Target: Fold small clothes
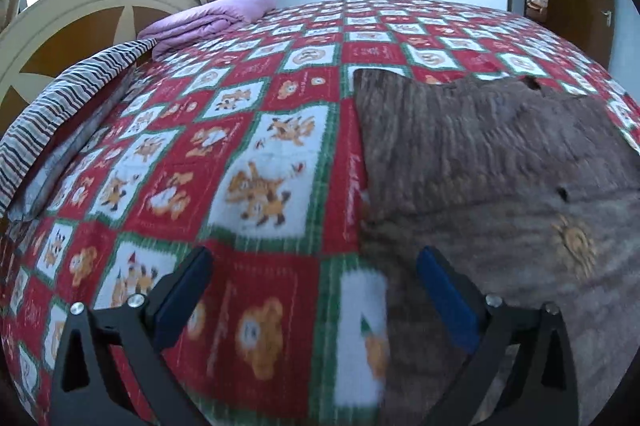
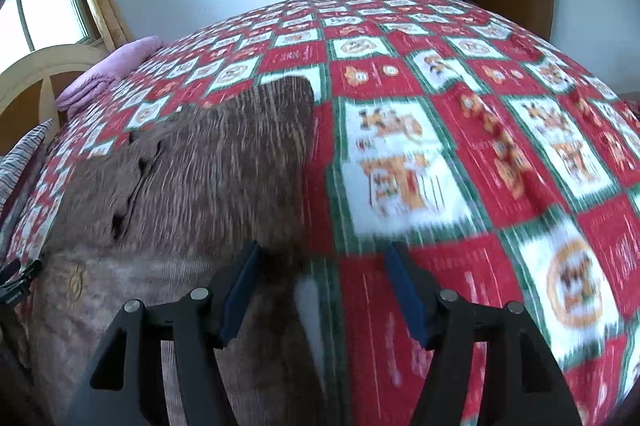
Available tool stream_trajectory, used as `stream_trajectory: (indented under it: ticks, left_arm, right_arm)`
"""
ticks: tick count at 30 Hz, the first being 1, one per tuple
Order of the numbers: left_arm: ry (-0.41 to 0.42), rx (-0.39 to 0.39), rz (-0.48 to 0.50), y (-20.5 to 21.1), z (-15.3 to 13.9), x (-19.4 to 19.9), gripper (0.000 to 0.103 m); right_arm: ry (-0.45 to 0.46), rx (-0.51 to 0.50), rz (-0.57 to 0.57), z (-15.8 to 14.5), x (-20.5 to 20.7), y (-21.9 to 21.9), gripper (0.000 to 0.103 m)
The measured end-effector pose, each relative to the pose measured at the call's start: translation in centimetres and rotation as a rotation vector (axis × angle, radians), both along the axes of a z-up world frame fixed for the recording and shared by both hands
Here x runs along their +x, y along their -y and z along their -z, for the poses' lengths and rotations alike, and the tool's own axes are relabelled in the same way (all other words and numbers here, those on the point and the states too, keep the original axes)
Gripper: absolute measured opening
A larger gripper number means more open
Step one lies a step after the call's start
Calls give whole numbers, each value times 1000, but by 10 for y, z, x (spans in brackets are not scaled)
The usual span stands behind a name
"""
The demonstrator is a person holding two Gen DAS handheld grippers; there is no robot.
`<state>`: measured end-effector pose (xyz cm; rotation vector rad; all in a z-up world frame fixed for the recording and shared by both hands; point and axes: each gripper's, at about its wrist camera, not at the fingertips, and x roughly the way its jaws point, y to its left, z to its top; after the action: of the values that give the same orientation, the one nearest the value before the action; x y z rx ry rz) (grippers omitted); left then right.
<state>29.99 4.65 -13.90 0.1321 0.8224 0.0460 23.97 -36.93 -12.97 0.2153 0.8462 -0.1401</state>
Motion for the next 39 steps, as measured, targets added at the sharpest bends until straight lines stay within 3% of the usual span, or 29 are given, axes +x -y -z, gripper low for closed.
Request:
stream_trajectory:
  ticks: [12, 39]
  left_arm:
    - [-31, -9, 61, 2, 8, -53, 103]
    - [-35, -4, 116, -1, 10, -121, 103]
  right_arm:
    - [-33, -110, -81, 5, -55, -37, 68]
    - [-55, -122, -68, 8, -131, -56, 72]
